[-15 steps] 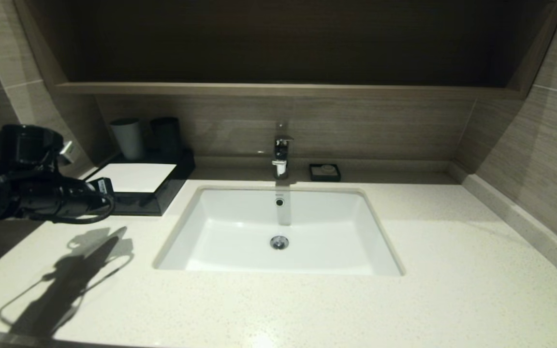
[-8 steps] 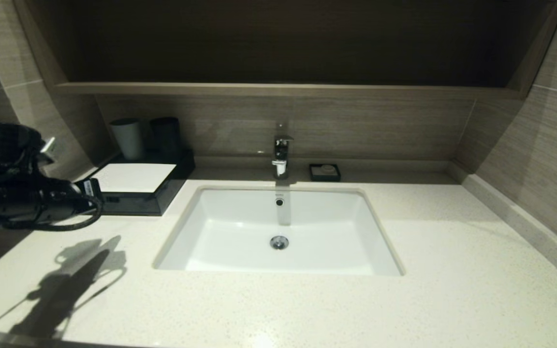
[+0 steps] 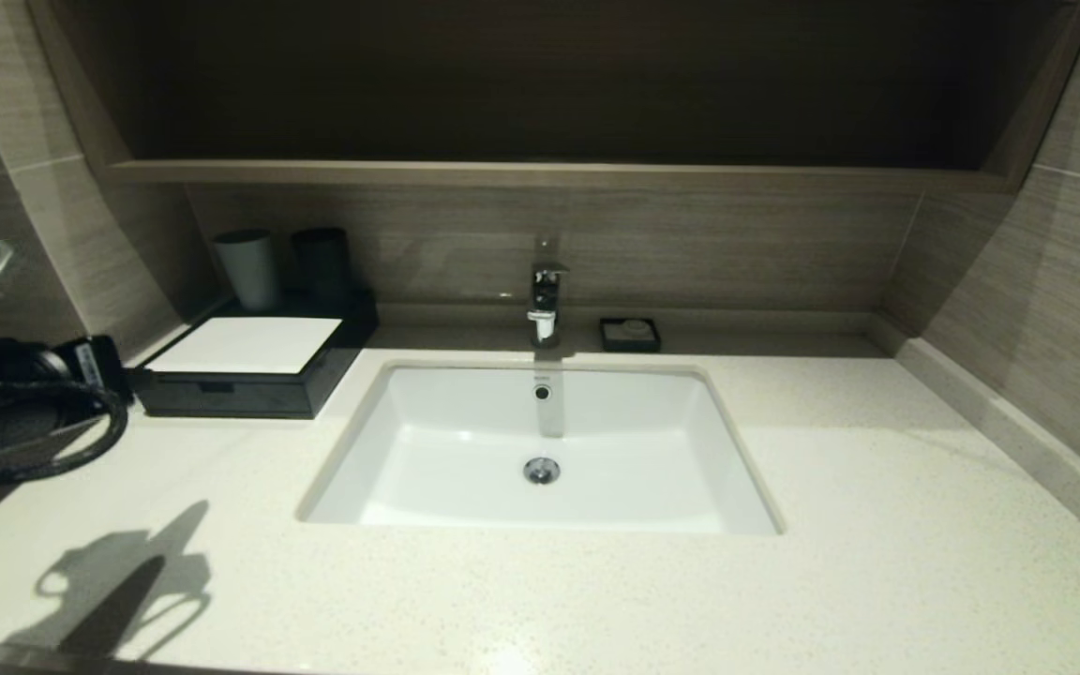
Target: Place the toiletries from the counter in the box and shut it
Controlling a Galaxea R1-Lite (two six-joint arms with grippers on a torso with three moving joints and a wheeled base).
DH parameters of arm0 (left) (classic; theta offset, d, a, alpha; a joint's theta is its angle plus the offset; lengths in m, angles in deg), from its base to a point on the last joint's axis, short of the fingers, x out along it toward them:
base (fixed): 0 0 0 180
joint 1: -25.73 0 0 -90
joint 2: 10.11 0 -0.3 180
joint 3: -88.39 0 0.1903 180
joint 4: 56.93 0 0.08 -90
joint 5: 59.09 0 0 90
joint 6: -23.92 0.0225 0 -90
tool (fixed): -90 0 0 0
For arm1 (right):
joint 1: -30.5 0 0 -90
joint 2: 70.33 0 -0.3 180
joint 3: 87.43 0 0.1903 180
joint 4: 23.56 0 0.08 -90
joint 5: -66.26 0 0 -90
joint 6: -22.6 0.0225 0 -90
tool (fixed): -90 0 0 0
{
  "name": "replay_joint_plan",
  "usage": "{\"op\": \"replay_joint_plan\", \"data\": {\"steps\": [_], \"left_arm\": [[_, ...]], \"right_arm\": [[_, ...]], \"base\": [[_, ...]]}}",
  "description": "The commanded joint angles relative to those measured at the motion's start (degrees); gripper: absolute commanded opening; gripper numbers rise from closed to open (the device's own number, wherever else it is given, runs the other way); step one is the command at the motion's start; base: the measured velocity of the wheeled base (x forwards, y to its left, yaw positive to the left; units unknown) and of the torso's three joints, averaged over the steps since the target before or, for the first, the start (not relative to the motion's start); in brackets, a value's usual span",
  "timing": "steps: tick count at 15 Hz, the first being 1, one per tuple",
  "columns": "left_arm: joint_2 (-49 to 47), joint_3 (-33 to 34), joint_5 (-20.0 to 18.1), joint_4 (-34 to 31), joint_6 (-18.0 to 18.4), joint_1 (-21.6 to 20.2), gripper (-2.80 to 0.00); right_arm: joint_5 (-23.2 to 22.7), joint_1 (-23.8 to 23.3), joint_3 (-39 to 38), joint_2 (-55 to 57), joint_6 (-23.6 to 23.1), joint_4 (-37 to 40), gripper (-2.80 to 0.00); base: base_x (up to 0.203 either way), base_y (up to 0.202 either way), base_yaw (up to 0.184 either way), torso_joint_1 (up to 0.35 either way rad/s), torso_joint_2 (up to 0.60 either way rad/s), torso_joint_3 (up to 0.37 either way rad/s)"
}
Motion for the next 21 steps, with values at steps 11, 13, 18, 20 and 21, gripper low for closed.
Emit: {"op": "replay_joint_plan", "data": {"steps": [11,13,18,20,21], "left_arm": [[15.4,6.4,-1.8,0.1,6.0,1.2,-2.80],[17.6,7.6,-1.8,0.1,6.0,1.2,-2.80],[24.7,9.8,-1.8,-0.2,7.1,1.2,-2.80],[27.7,11.7,-1.8,-0.2,9.3,1.2,-2.80],[29.8,13.1,-1.8,-0.2,10.2,1.2,-2.80]], "right_arm": [[0.0,0.0,0.0,-0.1,0.0,0.0,-2.80],[0.0,0.0,0.0,-0.1,0.0,0.0,-2.80],[0.0,0.0,0.0,0.0,0.0,0.0,-2.80],[0.0,0.0,0.0,-0.1,0.0,0.0,-2.80],[0.0,0.0,0.0,0.0,0.0,0.0,-2.80]], "base": [[0.000,0.000,0.000,0.000,0.00,0.000],[0.000,0.000,0.000,0.000,0.00,0.000],[0.000,0.000,0.000,0.000,0.00,0.000],[0.000,0.000,0.000,0.000,0.00,0.000],[0.000,0.000,0.000,0.000,0.00,0.000]]}}
